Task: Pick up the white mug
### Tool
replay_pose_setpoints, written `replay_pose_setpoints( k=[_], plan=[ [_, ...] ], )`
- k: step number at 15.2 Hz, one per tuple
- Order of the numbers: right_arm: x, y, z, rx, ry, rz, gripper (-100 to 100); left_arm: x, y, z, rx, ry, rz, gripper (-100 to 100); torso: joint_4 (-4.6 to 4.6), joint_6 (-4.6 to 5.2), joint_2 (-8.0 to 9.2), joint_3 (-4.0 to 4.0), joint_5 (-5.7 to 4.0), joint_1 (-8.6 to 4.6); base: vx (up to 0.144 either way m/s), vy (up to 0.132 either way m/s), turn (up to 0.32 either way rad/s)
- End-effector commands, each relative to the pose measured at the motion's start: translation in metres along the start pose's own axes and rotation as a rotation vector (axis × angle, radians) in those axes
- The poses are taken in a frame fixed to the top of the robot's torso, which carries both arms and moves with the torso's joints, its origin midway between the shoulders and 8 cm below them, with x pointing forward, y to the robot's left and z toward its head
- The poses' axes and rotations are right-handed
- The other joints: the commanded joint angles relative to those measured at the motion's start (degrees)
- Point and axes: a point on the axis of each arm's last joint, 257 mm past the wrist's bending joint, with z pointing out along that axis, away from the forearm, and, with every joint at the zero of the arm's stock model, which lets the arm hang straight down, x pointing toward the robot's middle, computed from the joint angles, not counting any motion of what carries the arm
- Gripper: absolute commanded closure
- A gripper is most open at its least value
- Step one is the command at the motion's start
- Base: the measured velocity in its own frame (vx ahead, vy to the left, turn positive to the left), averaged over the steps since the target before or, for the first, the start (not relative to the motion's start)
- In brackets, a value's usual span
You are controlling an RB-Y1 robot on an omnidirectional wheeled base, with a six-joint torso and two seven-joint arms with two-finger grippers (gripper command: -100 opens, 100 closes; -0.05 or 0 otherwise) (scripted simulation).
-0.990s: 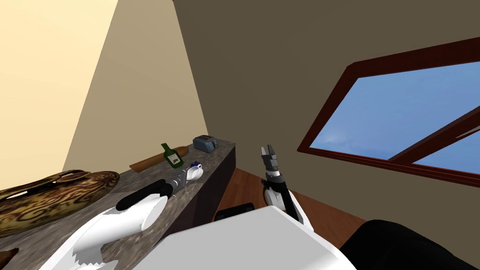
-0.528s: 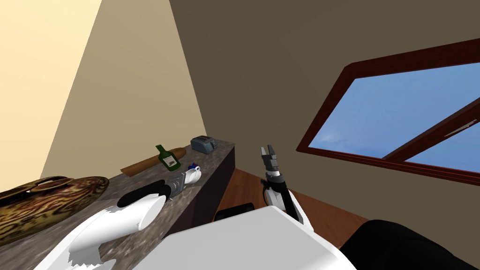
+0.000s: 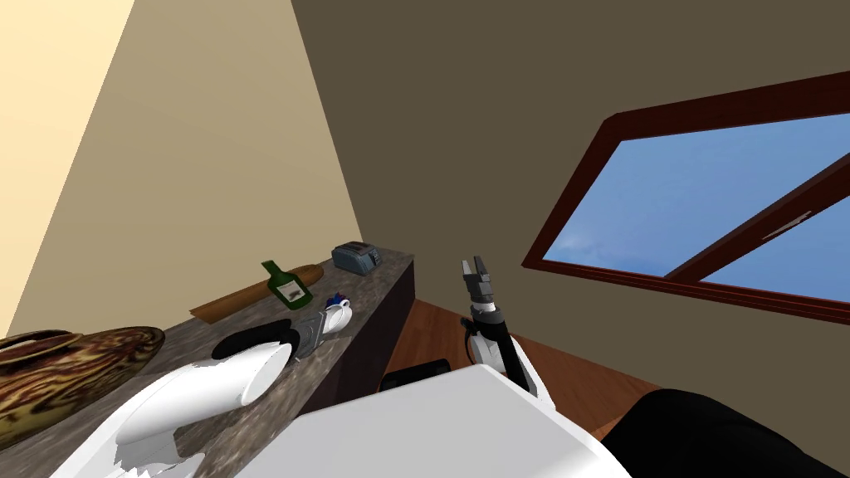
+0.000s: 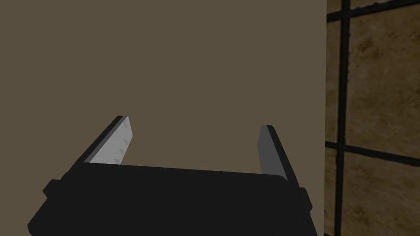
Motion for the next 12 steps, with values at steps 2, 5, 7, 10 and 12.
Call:
replay_pose_setpoints(
  k=[2, 5, 7, 10, 12],
  plan=[
    [0.000, 0.000, 0.000, 0.000, 0.000, 0.000, 0, -0.002, 0.012, -0.001, -0.049, -0.005, 0.001, -100, 0.00, 0.00, 0.00, 0.00, 0.00, 0.00, 0.025, 0.007, -0.038],
    [0.000, 0.000, 0.000, 0.000, 0.000, 0.000, 0, -0.005, 0.024, -0.004, -0.108, -0.010, 0.003, -100, 0.00, 0.00, 0.02, 0.01, 0.00, 0.00, 0.028, 0.008, -0.060],
    [0.000, 0.000, 0.000, 0.000, 0.000, 0.000, 0, -0.006, 0.029, -0.005, -0.127, -0.013, 0.003, -100, 0.00, 0.00, 0.00, 0.00, 0.00, 0.00, 0.028, 0.008, -0.036],
    [0.000, 0.000, 0.000, 0.000, 0.000, 0.000, 0, -0.009, 0.042, -0.008, -0.190, -0.019, 0.005, -100, 0.01, -0.01, 0.03, 0.02, 0.00, -0.02, 0.025, 0.005, -0.040],
    [0.000, 0.000, 0.000, 0.000, 0.000, 0.000, 0, -0.010, 0.047, -0.010, -0.214, -0.022, 0.006, -100, 0.00, -0.01, 0.03, 0.01, 0.00, 0.00, 0.025, 0.010, -0.041]
  ],
)
